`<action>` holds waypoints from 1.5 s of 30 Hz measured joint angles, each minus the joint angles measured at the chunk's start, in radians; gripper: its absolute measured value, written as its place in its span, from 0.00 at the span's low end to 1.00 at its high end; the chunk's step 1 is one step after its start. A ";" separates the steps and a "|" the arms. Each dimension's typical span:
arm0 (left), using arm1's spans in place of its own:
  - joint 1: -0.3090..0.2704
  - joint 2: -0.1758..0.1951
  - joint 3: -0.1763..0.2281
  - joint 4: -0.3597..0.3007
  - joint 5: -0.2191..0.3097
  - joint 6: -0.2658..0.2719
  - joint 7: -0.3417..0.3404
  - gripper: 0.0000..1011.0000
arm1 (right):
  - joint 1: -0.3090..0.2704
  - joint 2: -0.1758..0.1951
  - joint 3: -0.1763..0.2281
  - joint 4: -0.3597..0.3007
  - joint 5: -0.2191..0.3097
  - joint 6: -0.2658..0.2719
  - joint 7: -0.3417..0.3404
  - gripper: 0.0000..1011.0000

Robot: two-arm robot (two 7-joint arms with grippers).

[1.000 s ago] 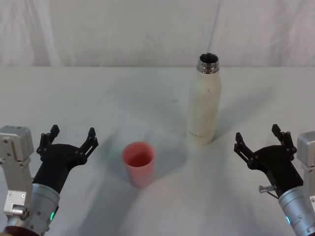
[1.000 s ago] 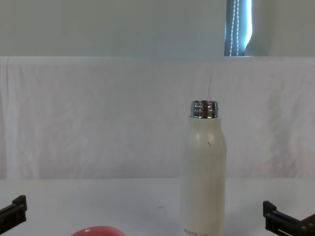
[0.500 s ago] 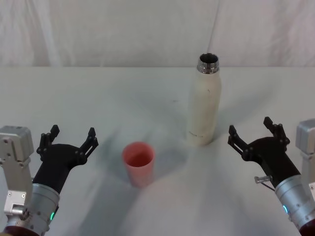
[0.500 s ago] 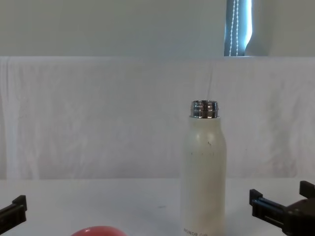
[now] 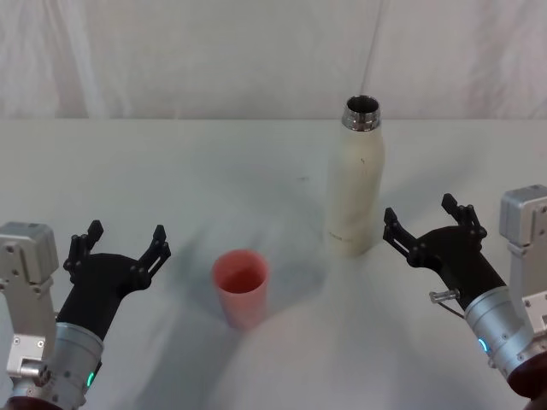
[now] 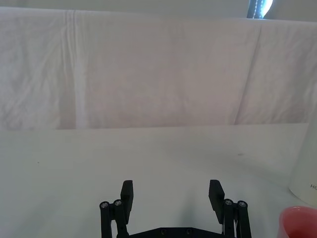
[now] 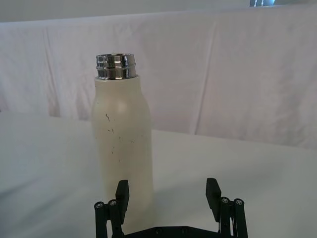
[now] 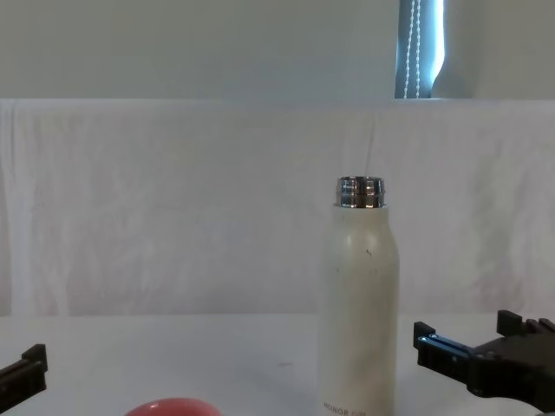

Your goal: Grasp the thermos with one hand and pour water into the cup lid.

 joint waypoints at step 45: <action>0.000 0.000 0.000 0.000 0.000 0.000 0.000 0.99 | 0.141 -0.059 -0.063 0.136 -0.017 0.003 0.026 0.99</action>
